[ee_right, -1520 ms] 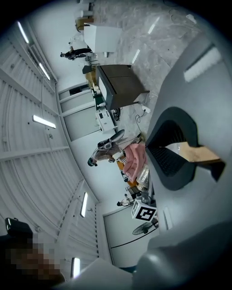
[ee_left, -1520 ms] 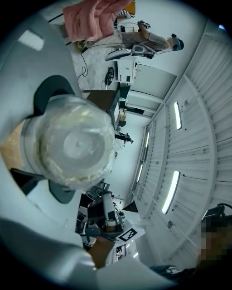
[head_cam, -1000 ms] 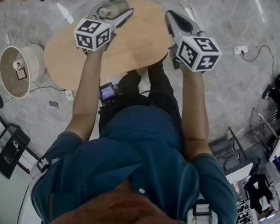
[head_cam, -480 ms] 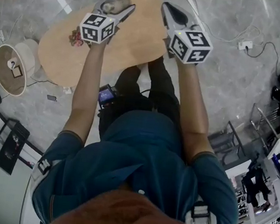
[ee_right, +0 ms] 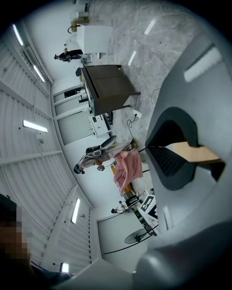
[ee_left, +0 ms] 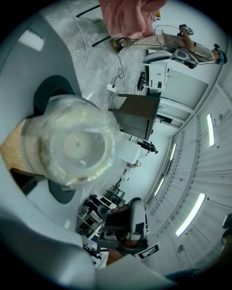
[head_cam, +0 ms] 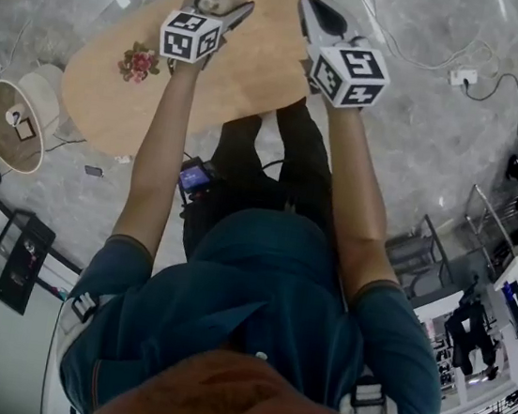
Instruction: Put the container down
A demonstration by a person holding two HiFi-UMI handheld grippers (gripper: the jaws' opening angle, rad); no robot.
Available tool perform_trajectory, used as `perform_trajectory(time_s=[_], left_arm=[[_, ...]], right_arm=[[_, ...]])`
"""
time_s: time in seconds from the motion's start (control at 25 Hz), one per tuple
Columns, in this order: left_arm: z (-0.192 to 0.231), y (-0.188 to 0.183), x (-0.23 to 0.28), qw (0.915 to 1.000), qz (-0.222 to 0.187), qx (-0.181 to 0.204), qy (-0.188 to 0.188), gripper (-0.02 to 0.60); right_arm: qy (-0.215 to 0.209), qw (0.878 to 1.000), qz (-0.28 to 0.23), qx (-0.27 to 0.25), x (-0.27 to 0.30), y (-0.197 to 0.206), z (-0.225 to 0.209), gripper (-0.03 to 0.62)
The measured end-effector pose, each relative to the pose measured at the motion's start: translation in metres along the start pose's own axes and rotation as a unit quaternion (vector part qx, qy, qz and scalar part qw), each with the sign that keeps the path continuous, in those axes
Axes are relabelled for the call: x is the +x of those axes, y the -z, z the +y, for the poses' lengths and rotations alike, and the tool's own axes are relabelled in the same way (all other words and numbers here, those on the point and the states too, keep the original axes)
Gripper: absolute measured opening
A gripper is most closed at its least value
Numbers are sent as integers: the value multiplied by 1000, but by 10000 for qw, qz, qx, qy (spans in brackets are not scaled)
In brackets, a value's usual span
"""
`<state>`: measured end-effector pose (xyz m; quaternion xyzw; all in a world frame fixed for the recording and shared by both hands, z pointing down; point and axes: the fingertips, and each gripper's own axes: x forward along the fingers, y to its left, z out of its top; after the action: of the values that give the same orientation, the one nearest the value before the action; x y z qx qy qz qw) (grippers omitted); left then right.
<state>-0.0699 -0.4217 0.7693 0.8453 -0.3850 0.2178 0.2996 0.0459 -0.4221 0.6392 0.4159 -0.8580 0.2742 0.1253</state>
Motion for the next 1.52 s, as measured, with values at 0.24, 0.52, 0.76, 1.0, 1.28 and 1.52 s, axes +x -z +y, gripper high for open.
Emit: perform_trajectory(time_s=[0.24,0.52,0.76,1.0,1.28,1.52], left_arm=[[15,42,29,9996,283,-27,4,328],[30,81,59,9986,515,-84,-72,329],[47,116,82,9966,779,-219,-171,330],[61,144,97,9941,975,-382,-274,330],[73,169,109,9915,1215,-229,-396,336],[72,171,115,9899,1310,275,-473,344]], right_arm=[[-7,9999,121,43,14,23,-11,11],[5,9996,250,86,29,46,-27,11],[0,9990,425,124,41,70,-38,11],[0,9979,614,197,51,92,-47,11],[-66,9967,772,253,68,110,-47,11],[-65,9966,777,280,71,108,-47,11]])
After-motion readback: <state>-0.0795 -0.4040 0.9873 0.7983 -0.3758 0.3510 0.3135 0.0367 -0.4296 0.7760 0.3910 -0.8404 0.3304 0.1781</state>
